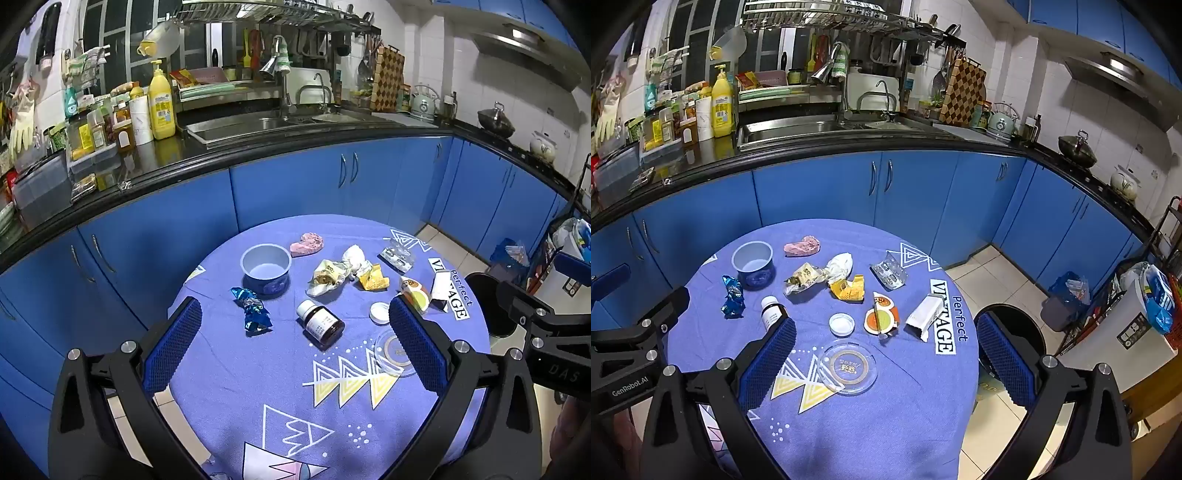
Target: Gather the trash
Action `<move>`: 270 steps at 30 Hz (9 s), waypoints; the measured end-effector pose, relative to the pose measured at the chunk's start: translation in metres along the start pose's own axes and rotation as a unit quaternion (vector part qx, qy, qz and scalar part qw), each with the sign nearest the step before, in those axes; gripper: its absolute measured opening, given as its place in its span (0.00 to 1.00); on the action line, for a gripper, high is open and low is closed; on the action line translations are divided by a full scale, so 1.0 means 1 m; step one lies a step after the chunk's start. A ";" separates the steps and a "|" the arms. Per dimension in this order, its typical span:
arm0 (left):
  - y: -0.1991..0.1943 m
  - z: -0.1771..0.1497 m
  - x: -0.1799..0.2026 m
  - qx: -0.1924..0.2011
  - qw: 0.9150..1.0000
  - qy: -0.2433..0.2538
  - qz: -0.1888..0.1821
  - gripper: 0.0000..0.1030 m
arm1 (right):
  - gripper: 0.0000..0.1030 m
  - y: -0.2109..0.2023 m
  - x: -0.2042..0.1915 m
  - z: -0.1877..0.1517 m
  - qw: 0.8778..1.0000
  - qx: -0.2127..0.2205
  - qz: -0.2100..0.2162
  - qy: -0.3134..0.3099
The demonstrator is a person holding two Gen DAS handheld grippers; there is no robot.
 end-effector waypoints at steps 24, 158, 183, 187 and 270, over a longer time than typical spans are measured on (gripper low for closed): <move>0.000 0.000 0.000 0.000 1.000 -0.001 -0.001 0.97 | 0.93 -0.001 -0.002 -0.001 1.000 0.004 -0.010 -0.005; 0.227 -0.061 0.027 -0.207 0.976 0.066 -0.025 0.97 | 0.93 0.201 -0.028 -0.117 0.973 -0.187 0.127 -0.048; 0.220 -0.066 0.008 -0.210 0.974 0.034 -0.078 0.60 | 0.83 0.204 -0.023 -0.097 0.984 -0.135 0.093 -0.065; 0.212 -0.065 0.008 -0.206 0.975 0.029 -0.080 0.60 | 0.83 0.195 -0.017 -0.096 0.986 -0.129 0.091 -0.058; 0.203 0.049 0.352 -0.094 0.954 0.230 -0.167 0.60 | 0.85 0.196 0.322 -0.040 0.990 -0.028 -0.087 0.110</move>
Point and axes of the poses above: each gripper's, at about its wrist camera, not at the fingertips, and y roughly the way its jaws point, x to its right, z to its top, the point moved 2 cm from there along y, roughly the way its jaws point, and after that the axes turned 1 degree about x, right-handed, at the moved point
